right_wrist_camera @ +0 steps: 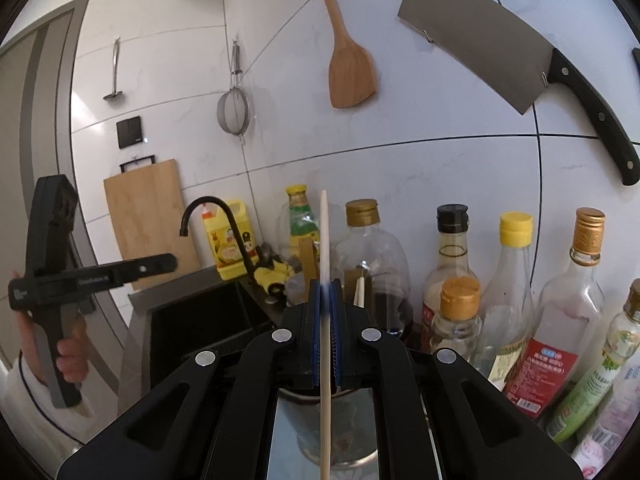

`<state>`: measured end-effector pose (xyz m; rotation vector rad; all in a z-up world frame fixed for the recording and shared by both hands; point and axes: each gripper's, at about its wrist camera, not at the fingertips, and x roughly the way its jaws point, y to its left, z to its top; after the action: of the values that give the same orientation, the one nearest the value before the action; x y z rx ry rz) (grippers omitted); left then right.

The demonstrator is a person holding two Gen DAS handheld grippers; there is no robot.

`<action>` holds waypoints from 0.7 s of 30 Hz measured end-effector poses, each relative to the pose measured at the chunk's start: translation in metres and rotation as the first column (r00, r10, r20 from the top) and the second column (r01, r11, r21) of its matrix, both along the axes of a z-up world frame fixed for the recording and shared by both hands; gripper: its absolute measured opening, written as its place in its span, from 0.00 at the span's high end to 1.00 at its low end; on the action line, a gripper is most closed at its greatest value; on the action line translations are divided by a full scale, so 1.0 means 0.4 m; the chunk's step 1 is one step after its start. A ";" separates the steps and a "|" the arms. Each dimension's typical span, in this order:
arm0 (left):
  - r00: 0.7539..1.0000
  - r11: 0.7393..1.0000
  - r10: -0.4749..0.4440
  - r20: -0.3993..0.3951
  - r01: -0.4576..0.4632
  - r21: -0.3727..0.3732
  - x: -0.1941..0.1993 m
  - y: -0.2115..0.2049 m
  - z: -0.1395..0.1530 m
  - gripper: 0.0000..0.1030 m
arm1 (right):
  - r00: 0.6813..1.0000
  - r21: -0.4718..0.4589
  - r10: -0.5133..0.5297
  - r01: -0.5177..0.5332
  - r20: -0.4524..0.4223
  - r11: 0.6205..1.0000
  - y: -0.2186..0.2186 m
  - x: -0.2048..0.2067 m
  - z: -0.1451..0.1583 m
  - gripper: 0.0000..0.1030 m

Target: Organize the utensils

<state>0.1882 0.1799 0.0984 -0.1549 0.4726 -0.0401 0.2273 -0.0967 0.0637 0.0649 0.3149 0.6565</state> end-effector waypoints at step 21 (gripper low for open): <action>0.916 0.978 -0.091 -0.391 0.155 0.137 -0.040 0.008 -0.275 0.55 | 0.998 -0.072 -0.057 0.057 -0.002 0.996 0.018 -0.125 -0.013 0.95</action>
<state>0.1721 0.1829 -0.0117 0.0342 0.8750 -0.0952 0.1775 -0.0897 0.0585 0.0064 0.3392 0.5884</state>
